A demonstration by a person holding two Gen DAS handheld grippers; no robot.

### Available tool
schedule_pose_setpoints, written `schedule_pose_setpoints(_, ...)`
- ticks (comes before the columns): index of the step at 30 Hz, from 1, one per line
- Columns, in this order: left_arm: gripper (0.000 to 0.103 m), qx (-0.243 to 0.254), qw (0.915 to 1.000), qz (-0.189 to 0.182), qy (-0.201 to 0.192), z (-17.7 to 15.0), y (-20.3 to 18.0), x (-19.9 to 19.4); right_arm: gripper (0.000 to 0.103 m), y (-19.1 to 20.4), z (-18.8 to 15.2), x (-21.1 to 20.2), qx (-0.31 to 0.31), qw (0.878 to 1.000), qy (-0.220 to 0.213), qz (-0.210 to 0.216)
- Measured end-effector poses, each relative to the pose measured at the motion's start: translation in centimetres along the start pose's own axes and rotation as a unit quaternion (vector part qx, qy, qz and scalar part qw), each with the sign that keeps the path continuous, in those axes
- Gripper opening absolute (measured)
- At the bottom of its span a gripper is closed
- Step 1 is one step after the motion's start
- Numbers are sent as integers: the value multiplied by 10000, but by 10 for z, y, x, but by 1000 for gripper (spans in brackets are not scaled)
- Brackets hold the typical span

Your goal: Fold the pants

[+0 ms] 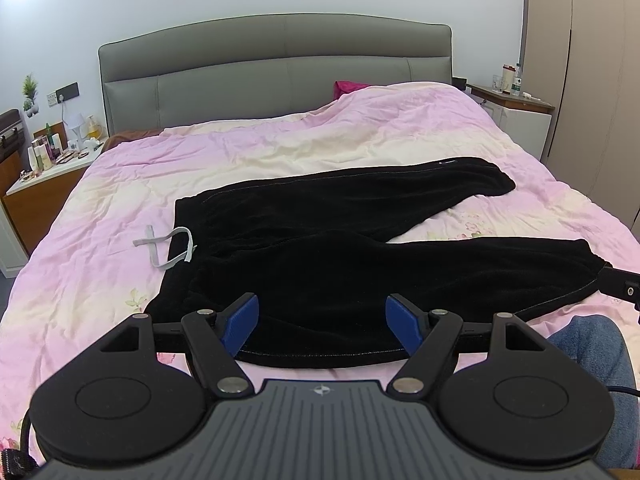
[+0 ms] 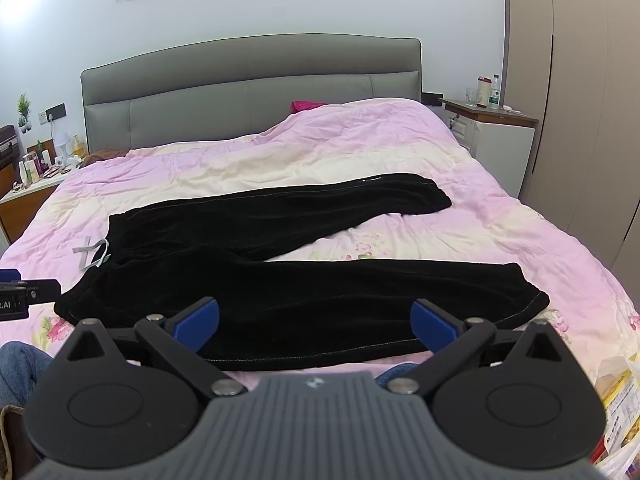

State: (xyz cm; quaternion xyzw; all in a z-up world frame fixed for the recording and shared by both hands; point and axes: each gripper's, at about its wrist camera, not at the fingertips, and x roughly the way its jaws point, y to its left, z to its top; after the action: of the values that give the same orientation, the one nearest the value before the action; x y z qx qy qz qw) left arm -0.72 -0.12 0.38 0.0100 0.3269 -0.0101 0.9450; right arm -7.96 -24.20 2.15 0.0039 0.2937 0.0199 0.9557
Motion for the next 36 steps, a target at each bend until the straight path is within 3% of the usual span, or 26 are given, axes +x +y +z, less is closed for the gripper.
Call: schedule_pose_setpoints(36, 86, 109, 9994, -316, 17, -2, -5, 0, 98, 7, 5, -8, 78, 9998, 56, -189)
